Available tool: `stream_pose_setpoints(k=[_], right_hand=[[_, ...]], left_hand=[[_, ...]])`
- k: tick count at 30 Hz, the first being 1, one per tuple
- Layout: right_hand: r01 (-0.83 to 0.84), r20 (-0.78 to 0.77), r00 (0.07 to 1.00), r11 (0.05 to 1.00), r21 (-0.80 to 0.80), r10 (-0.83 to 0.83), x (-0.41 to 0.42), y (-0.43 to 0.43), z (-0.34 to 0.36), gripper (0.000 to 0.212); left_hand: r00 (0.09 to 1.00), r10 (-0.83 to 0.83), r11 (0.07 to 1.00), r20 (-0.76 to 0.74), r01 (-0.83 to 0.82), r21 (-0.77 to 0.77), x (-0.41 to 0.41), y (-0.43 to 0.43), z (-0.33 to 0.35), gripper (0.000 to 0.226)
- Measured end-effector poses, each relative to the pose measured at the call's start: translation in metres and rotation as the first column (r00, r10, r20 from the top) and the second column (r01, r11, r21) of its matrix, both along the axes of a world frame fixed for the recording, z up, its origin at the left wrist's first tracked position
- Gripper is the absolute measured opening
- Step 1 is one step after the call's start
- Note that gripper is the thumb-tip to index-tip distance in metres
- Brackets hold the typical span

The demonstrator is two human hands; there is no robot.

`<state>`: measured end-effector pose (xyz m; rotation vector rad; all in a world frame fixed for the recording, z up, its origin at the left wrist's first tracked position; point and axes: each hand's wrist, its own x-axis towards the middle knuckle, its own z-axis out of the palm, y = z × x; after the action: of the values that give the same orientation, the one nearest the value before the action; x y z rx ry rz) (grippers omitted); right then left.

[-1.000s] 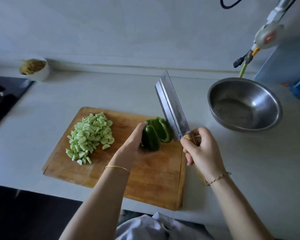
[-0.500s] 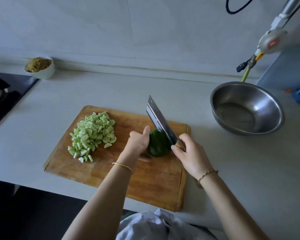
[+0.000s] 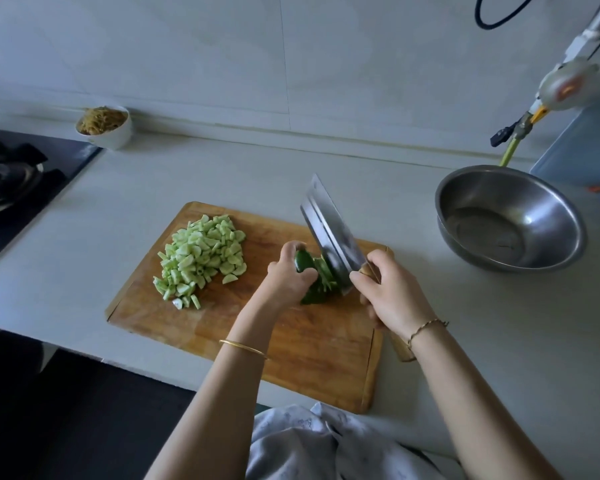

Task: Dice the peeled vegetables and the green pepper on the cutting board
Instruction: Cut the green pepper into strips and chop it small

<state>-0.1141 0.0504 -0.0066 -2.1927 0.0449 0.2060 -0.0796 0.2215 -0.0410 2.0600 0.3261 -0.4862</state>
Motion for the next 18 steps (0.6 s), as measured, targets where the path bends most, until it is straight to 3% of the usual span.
stream_pose_setpoints(k=[4,9,18], right_hand=[[-0.066,0.009,0.998,0.992,-0.109,0.068,-0.002,0.009,-0.004,0.015],[-0.072,-0.055,0.996,0.983,-0.171,0.063,-0.003,0.008,-0.014,0.017],[-0.132,-0.018,0.991,0.945,-0.301,0.132,-0.005,0.009,-0.023,0.032]], left_hand=[[0.992,0.116,0.988,-0.044,-0.12,-0.1,-0.006,0.002,-0.005,0.037],[0.988,0.105,0.994,0.115,-0.102,-0.032,-0.016,-0.006,-0.013,0.056],[0.969,0.218,0.975,0.119,-0.211,-0.068,-0.015,-0.013,-0.02,0.058]])
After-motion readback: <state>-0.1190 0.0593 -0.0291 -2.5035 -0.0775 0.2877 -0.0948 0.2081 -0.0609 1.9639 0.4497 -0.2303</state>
